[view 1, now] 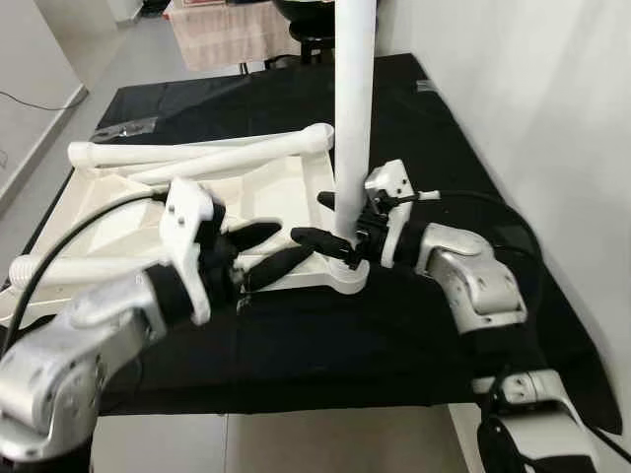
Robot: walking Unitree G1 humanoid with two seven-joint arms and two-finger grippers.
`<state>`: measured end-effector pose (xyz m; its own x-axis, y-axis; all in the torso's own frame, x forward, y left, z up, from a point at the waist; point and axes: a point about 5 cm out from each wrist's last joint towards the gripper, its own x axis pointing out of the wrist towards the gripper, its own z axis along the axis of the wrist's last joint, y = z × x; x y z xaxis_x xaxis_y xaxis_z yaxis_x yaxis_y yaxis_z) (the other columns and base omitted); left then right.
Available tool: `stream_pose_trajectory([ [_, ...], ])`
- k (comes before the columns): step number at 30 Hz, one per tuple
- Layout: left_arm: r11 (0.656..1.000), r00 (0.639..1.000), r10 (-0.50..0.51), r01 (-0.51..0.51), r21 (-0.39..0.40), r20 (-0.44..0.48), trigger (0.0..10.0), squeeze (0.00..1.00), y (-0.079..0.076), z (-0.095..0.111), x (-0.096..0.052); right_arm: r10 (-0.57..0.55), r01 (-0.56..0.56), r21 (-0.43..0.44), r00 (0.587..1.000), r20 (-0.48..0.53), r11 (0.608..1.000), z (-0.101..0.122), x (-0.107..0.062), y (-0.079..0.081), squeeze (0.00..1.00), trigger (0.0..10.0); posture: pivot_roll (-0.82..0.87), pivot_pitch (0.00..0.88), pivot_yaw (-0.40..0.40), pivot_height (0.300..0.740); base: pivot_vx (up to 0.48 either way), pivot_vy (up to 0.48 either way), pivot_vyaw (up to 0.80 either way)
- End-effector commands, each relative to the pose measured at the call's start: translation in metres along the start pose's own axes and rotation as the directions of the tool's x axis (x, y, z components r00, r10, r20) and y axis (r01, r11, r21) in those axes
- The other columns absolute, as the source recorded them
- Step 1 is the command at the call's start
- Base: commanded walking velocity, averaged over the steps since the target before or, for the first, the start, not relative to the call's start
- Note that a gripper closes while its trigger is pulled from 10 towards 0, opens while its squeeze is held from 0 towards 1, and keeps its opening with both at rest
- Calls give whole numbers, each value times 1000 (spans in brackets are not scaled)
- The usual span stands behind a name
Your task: Building children table
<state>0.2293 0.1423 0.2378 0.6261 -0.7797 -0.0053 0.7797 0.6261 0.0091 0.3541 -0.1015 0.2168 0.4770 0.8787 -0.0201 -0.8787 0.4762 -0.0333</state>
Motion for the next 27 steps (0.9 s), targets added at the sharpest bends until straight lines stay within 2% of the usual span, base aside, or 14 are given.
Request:
stream_pose_trajectory([
  [1, 999, 1000, 9, -8, 39, -20, 10000, 0, -2, 0, -2, 53, -53, 2, 999, -9, 999, -3, 9, 6, 0, 4824, 25, 144, 20, 740, 0, 0, 0],
  [2, 999, 999, 22, -21, 41, -40, 10000, 0, -5, -7, -4, 55, -55, 15, 998, -13, 998, -7, 8, 5, 0, 0, 32, 146, 19, 740, 0, 0, 0],
  [8, 998, 997, 57, -57, -1, -60, 10000, 0, -15, -31, -10, 47, -46, 40, 999, -27, 998, -20, -2, -1, 0, 0, 29, 147, 22, 740, 0, 0, 0],
  [11, 995, 994, 91, -93, -34, -67, 10000, 0, -22, -48, -10, 19, -17, 39, 999, -43, 999, -29, -13, -4, 0, 0, 15, 151, 26, 740, 0, 0, 0],
  [14, 991, 990, 110, -117, -73, -89, 10000, 0, -33, -72, -12, -166, 171, 27, 976, -139, 985, -44, -40, -7, 0, 0, -5, 159, 17, 740, 0, 0, 0],
  [15, 989, 989, 115, -123, -84, -94, 10000, 0, -35, -78, -13, -291, 298, 13, 938, -187, 954, -52, -49, -6, 0, 0, -5, 162, 7, 740, 0, 0, 0],
  [16, 988, 988, 118, -127, -86, -100, 10000, 0, -37, -81, -15, -491, 496, -43, 839, -233, 867, -60, -59, -7, 0, 0, -8, 164, 5, 740, 0, 0, 0],
  [17, 988, 987, 121, -130, -85, -102, 10000, 0, -38, -83, -16, -616, 615, -92, 747, -251, 783, -64, -67, -8, 0, 0, -8, 164, 5, 740, 0, 0, 0],
  [18, 988, 987, 121, -130, -85, -102, 10000, 0, -38, -83, -16, -616, 615, -92, 747, -251, 783, -64, -67, -8, 0, 0, -8, 164, 5, 740, 0, 0, 0],
  [19, 988, 985, 127, -136, -68, -121, 10000, 0, -39, -88, -16, -712, 721, -76, 652, -260, 689, -71, -76, 11, 0, 0, -10, 169, 10, 740, 0, 0, 0],
  [20, 989, 982, 132, -140, -51, -132, 10000, 0, -41, -92, -16, -763, 781, -54, 589, -267, 622, -75, -85, 25, 0, 0, -10, 169, 10, 740, 0, 0, 0],
  [22, 988, 983, 140, -147, -51, -122, 10000, 0, -42, -94, -15, -686, 713, 3, 675, -272, 701, -77, -70, 62, 0, 0, -23, 176, 38, 740, 0, 0, 0],
  [24, 987, 983, 156, -160, -34, -102, 10000, 0, -39, -93, -14, -683, 695, -39, 691, -237, 718, -75, -63, 61, 0, 0, -28, 164, 63, 740, 0, 0, 0],
  [27, 986, 982, 162, -165, -18, -91, 10000, 0, -39, -94, -12, -691, 701, -53, 683, -237, 711, -76, -62, 56, 0, 0, -26, 162, 65, 740, 0, 0, 0],
])
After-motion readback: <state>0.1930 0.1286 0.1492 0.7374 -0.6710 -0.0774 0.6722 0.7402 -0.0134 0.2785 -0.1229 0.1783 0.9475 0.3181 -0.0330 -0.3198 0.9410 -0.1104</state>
